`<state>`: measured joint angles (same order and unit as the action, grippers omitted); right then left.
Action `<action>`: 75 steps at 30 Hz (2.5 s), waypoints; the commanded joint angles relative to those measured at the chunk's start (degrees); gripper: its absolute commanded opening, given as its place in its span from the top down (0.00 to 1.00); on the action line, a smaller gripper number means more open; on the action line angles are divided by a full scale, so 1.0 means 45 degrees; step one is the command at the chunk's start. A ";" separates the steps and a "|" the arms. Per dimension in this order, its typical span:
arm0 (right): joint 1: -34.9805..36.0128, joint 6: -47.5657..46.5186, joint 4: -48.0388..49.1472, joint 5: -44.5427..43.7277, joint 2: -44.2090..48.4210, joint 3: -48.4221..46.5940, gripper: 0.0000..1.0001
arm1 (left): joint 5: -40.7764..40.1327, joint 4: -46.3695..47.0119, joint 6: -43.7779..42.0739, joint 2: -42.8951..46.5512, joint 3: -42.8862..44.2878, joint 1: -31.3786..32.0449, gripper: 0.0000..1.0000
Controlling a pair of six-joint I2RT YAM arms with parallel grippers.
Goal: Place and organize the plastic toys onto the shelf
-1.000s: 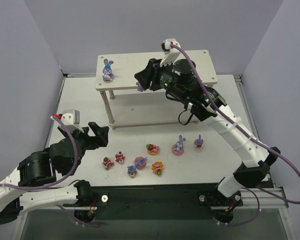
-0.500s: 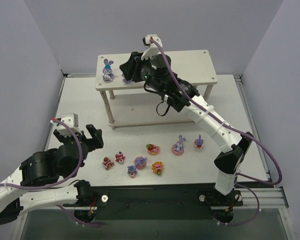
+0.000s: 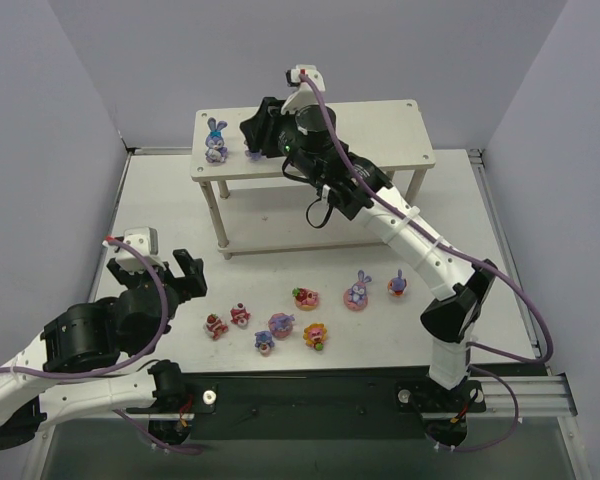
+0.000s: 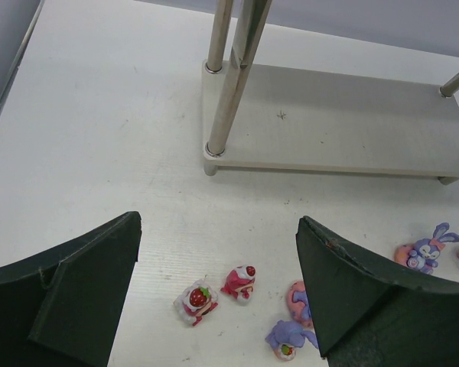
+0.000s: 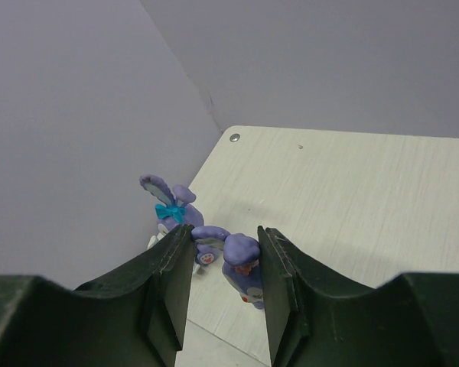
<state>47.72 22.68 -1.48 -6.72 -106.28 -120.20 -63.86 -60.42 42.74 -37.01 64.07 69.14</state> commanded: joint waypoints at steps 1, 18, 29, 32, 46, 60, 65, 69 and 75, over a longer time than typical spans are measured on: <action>0.0078 0.0117 0.0836 -0.0323 -0.0152 -0.0554 1.00 | -0.0166 0.0283 -0.0162 0.0178 -0.0175 -0.0072 0.08; 0.0078 0.0449 0.0641 -0.0517 -0.0230 -0.0417 0.85 | -0.0165 0.0264 -0.0064 0.0452 -0.0352 -0.0092 0.07; 0.0078 0.0449 0.0601 -0.0401 -0.0269 -0.0534 0.59 | -0.0224 0.0146 0.0033 0.0589 -0.0333 -0.0092 0.07; 0.0078 0.0430 0.0640 -0.0401 -0.0250 -0.0573 0.53 | -0.0224 0.0146 0.0053 0.0609 -0.0391 -0.0092 0.07; 0.0117 0.0488 0.0543 -0.0421 -0.0074 -0.0885 0.32 | -0.0185 0.0049 0.0170 0.0804 -0.0450 -0.0072 0.07; -0.0253 -0.0156 -0.3516 -0.0034 0.3302 0.0436 0.18 | 0.0127 0.1844 -0.1411 0.0746 -0.0527 -0.0092 0.07; -0.0235 -0.1229 -0.4515 0.1394 0.6771 0.4536 0.18 | 0.0633 0.2955 -0.1900 0.0492 -0.0937 -0.0131 0.07; 0.0523 -0.1524 -0.4906 0.2449 0.8634 0.7896 0.18 | 0.1180 0.3700 -0.2115 0.0102 -0.1270 -0.0189 0.07; 0.2417 -0.0140 -0.4478 0.2023 0.9497 1.2001 0.20 | 0.1826 0.4364 -0.2271 -0.0582 -0.1309 -0.0443 0.07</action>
<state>54.06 18.20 -21.82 2.17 -61.91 -74.56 -58.22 -46.11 34.17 -38.22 57.78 68.16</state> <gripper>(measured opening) 0.810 0.933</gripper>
